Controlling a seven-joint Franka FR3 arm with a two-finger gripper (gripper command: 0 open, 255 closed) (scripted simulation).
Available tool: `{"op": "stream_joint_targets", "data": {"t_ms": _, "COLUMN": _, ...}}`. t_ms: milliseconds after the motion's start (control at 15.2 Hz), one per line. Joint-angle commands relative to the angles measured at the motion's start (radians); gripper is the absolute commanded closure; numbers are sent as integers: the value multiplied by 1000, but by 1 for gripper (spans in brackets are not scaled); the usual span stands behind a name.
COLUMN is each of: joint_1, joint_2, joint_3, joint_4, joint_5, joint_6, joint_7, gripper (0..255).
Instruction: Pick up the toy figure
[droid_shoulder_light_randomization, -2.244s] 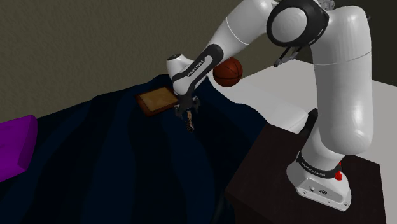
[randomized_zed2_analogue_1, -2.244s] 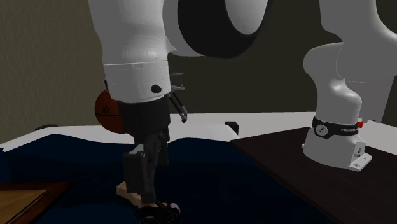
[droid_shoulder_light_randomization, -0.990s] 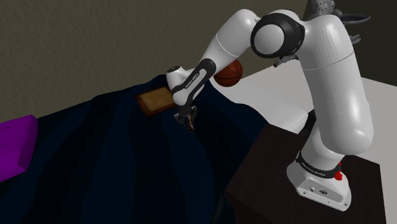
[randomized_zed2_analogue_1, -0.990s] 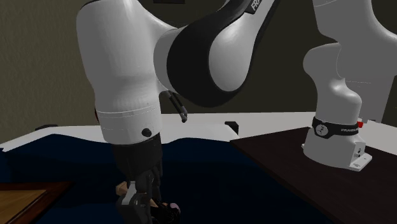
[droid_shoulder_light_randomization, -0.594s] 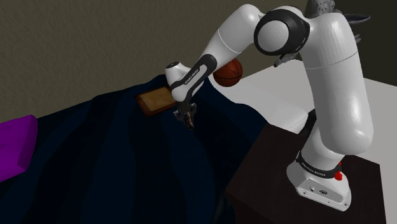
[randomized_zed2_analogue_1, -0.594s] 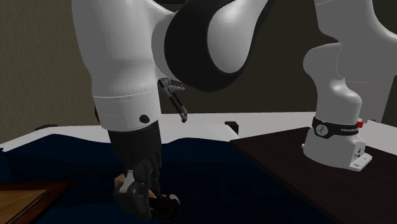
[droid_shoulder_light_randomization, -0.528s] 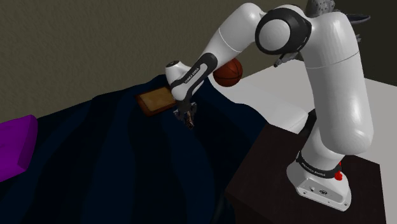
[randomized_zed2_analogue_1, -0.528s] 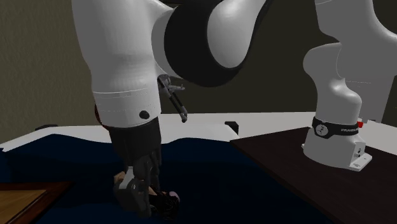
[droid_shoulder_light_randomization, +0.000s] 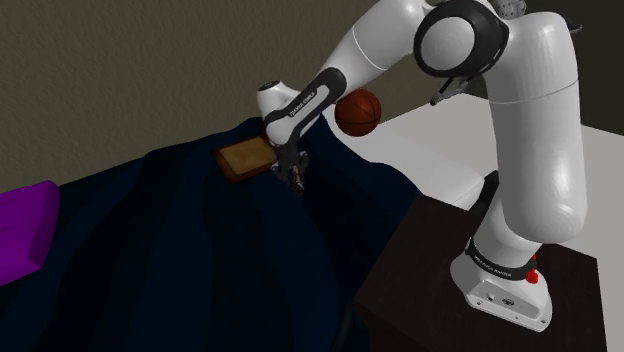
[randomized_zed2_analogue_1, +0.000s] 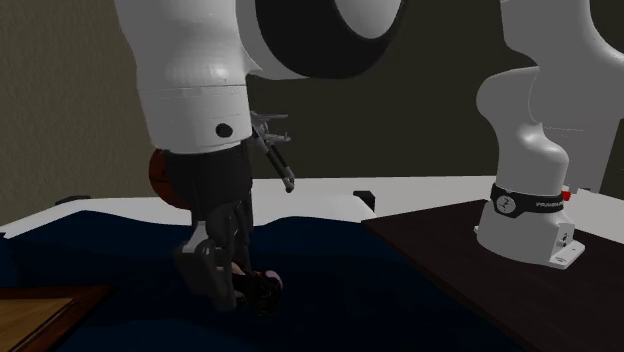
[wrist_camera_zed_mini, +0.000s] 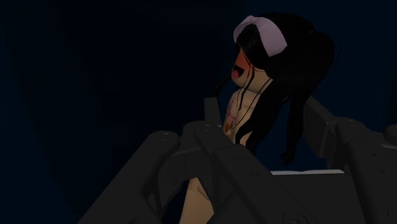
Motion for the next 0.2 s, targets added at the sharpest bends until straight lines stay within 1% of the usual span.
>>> {"op": "stream_joint_targets", "data": {"t_ms": 0, "joint_1": -1, "joint_2": -15, "joint_3": 1, "joint_4": 9, "joint_5": 3, "joint_6": -24, "joint_7": -3, "gripper": 255}}
{"op": "stream_joint_targets", "data": {"t_ms": 132, "joint_1": -1, "joint_2": -17, "joint_3": 1, "joint_4": 9, "joint_5": 3, "joint_6": -26, "joint_7": -3, "gripper": 255}}
